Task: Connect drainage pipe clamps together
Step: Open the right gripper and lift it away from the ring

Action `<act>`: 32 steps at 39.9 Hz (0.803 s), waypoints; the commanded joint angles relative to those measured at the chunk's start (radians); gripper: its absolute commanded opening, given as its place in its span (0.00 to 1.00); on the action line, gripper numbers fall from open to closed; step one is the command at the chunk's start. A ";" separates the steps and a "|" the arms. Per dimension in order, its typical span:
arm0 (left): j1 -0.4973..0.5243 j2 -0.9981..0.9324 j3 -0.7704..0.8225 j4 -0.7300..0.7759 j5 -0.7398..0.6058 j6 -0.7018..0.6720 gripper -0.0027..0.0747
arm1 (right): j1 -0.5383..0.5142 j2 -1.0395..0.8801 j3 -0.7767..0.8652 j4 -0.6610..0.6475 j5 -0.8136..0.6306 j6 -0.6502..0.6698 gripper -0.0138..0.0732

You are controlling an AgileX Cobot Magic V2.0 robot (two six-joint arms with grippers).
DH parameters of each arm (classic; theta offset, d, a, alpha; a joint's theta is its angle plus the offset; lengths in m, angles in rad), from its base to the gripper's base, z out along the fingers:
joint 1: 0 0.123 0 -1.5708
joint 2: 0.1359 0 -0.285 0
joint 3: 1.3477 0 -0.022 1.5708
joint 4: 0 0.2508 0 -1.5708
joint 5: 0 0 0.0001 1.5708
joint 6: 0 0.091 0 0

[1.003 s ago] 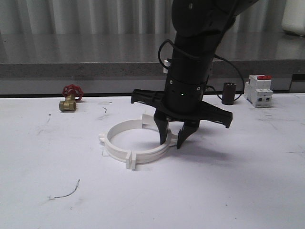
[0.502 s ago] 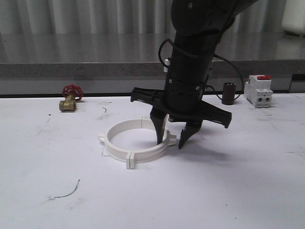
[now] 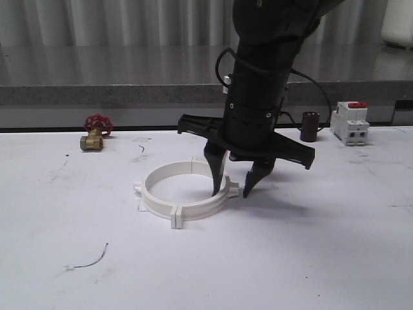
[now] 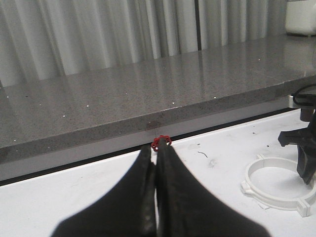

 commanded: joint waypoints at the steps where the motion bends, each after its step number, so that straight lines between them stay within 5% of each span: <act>1: -0.004 0.013 -0.024 0.011 -0.082 -0.002 0.01 | -0.001 -0.092 -0.026 -0.030 -0.026 0.013 0.54; 20: -0.004 0.013 -0.024 0.011 -0.082 -0.002 0.01 | -0.001 -0.273 -0.026 -0.076 0.101 -0.045 0.52; 23: -0.004 0.013 -0.024 0.011 -0.082 -0.002 0.01 | -0.001 -0.302 -0.026 -0.072 0.108 -0.061 0.43; 30: -0.004 0.013 -0.024 0.011 -0.082 -0.002 0.01 | -0.003 -0.375 -0.026 -0.075 0.149 -0.069 0.04; 32: -0.004 0.013 -0.024 0.011 -0.082 -0.002 0.01 | -0.011 -0.395 -0.026 -0.078 0.166 -0.091 0.03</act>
